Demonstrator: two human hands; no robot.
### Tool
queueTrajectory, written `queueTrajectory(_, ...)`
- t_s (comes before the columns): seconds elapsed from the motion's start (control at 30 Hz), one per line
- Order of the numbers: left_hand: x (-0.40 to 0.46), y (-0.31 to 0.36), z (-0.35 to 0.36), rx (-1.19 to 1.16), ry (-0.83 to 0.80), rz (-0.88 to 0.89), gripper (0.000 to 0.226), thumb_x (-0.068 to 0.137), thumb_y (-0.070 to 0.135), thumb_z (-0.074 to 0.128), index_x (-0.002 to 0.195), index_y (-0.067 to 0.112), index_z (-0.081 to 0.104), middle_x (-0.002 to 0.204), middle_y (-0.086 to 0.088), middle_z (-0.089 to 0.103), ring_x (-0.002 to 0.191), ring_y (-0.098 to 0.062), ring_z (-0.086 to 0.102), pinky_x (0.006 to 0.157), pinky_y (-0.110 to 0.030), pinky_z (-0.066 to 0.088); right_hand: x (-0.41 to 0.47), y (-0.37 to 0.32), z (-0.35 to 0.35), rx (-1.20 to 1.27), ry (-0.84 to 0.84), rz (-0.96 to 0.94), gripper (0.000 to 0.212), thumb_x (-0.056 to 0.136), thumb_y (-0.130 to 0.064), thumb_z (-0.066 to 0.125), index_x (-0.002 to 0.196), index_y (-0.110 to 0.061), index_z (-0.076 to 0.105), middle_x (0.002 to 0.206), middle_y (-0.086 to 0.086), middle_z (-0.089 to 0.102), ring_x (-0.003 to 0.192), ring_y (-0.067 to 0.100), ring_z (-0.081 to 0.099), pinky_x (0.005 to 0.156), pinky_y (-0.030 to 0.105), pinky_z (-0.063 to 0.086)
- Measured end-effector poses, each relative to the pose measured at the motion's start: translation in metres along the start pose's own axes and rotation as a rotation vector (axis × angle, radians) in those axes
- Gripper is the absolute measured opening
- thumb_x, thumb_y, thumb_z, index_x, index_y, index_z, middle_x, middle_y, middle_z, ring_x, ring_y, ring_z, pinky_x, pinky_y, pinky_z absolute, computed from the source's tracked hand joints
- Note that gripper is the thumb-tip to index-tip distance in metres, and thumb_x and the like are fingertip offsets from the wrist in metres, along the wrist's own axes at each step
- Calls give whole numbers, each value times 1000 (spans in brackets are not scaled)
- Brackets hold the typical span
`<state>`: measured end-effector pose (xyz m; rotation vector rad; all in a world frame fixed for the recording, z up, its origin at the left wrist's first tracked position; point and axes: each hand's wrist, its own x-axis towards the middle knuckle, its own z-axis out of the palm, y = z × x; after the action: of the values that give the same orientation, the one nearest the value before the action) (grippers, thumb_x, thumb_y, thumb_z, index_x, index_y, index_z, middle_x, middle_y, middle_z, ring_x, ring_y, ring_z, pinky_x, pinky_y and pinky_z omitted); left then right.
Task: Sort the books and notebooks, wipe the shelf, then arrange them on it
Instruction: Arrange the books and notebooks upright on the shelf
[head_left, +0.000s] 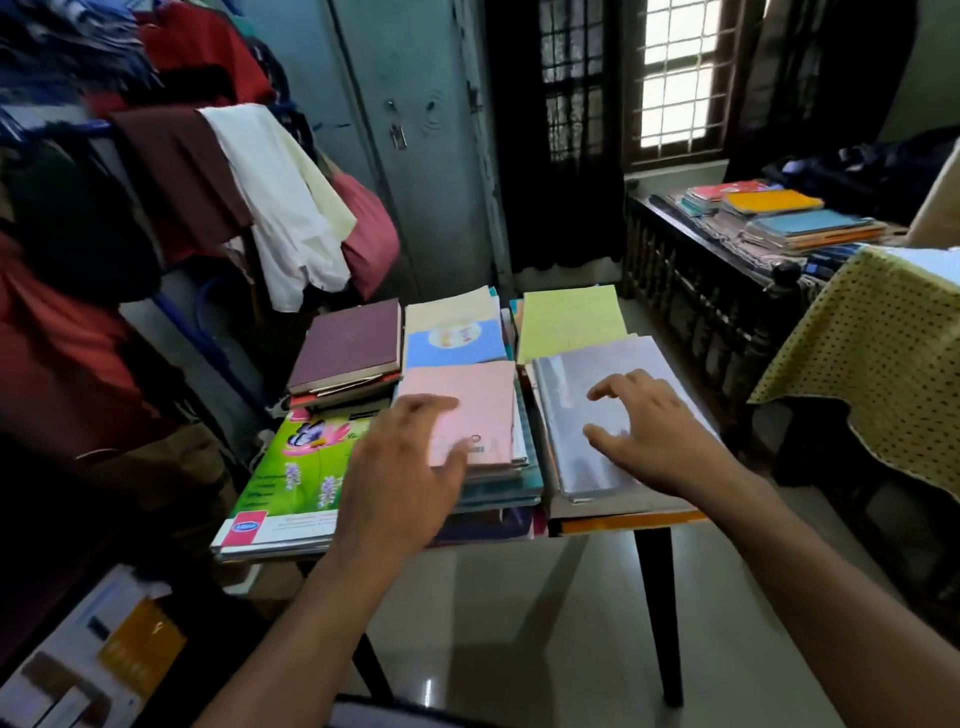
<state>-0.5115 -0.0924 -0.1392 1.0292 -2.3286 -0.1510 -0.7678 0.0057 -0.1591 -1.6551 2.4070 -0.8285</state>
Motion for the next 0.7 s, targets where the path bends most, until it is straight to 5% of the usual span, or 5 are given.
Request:
queueTrajectory(0.07,11,-25,-2,-17,-13,-274,49,98,43,59,142,24,51,142,-6,52,130,-30,48,107,-42,39,7,-23,7,106,-44,-50,44,94,-45,63,134,-30,51,136,-2,54,132,20,43,108,39,40)
queueTrajectory(0.17,16,-49,-6,-217,-255,-528,52,101,49,52,146,26,45,146,-5,54,131,-27,51,105,-38,41,27,-53,23,43,-136,-98,55,99,-50,53,146,-23,42,138,4,58,132,26,45,106,42,40)
queueTrajectory(0.47,15,-37,1,-110,-230,-503,67,93,56,62,148,22,45,149,-1,53,133,-25,51,105,-37,43,31,-80,56,-200,-217,-129,50,103,-54,32,130,-13,43,124,18,63,114,36,54,98,45,40)
queueTrajectory(0.7,6,-41,-2,-282,-188,-600,57,89,51,70,136,24,54,131,-1,64,115,-22,61,101,-41,49,22,-82,53,126,-279,-11,63,104,-53,40,156,-21,25,160,10,36,145,32,34,119,45,25)
